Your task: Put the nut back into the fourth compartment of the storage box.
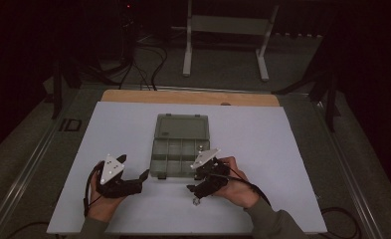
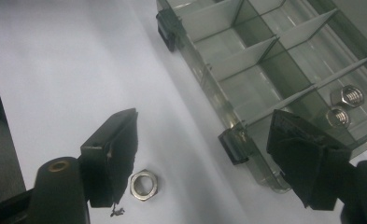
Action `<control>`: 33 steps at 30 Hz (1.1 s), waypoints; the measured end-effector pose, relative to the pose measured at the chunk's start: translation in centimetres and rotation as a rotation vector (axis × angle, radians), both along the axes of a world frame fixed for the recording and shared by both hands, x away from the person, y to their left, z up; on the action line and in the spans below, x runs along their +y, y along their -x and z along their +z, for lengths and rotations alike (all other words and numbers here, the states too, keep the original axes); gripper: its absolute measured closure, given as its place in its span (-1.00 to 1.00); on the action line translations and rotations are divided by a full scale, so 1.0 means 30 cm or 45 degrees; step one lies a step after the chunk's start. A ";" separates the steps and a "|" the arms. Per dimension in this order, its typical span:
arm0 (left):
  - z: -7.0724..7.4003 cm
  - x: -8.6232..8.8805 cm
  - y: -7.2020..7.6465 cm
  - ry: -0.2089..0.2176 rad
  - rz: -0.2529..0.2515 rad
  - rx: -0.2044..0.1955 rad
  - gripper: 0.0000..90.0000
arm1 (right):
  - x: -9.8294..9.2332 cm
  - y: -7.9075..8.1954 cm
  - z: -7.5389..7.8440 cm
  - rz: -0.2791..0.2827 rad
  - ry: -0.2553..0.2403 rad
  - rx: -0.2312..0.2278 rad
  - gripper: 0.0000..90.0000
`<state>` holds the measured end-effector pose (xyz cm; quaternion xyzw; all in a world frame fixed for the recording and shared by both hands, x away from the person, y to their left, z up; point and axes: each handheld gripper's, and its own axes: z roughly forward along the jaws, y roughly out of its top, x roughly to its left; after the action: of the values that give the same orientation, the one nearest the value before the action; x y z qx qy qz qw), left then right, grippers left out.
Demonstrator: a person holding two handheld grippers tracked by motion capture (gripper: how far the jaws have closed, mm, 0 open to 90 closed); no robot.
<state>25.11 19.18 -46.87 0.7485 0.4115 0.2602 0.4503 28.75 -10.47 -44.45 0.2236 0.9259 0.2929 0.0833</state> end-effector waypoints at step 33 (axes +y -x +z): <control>0.005 0.007 0.006 0.007 0.012 -0.008 -0.77 | 0.008 0.065 -0.120 0.050 0.101 0.093 -0.28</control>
<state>24.94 19.39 -46.73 0.7444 0.4145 0.2636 0.4523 26.81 -10.22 -48.06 0.2125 0.9434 0.2492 0.0526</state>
